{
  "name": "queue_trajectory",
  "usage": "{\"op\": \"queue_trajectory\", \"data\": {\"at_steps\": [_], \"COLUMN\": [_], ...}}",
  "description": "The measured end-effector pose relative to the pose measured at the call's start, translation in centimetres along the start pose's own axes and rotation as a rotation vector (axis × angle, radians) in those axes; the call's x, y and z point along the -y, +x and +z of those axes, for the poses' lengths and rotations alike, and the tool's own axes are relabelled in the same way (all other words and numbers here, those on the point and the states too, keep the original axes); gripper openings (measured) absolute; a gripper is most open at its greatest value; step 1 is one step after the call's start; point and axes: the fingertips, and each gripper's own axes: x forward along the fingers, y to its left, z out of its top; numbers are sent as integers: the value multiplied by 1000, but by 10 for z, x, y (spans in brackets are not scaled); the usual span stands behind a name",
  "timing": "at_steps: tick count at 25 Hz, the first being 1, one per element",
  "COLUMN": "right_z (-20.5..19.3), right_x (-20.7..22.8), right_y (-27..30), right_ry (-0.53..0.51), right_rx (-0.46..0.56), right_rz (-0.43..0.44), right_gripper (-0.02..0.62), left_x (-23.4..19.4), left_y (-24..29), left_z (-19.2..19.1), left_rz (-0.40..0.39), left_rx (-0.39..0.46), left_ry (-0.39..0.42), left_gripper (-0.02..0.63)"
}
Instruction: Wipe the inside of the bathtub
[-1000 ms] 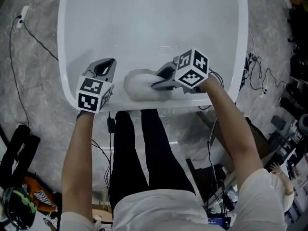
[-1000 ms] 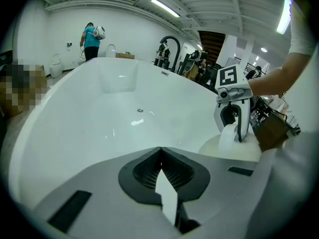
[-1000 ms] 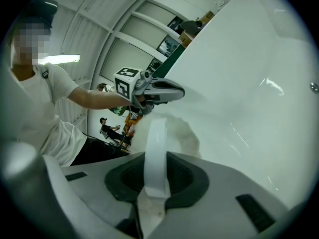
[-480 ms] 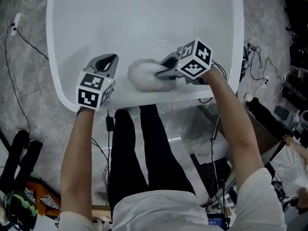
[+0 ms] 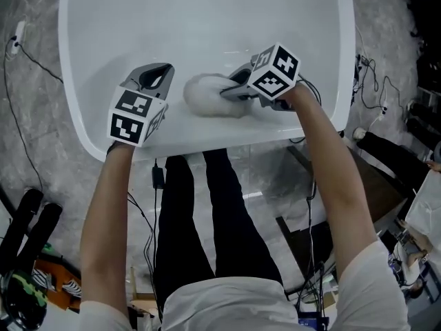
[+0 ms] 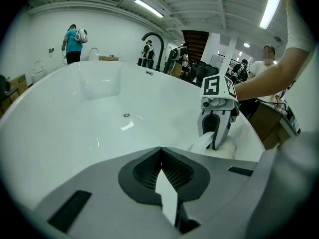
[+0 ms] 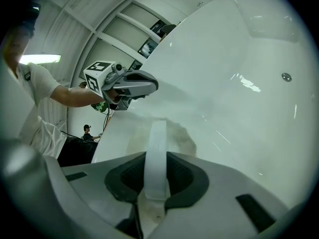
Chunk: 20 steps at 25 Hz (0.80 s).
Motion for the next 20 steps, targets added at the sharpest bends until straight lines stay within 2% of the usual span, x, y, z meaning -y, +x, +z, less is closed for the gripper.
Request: {"op": "queue_trajectory", "data": {"at_steps": [7,13,20], "right_z": [-4,-23,-19], "right_x": [40,104,121], "right_y": [15,17,34], "right_ry": [27,88,133], "right_rx": [-8,-19,-25], "right_rz": [-21,-41,-65], "right_gripper": [94,94,94], "left_x": [-2,5,5], "left_y": [25,79,87], "left_z": [-6,0,-10], "left_rz": [-3,-19,-30], "left_rx": [-31,-56,-92], "left_ry": [7,-9,2], "left_gripper": [11,11,11]}}
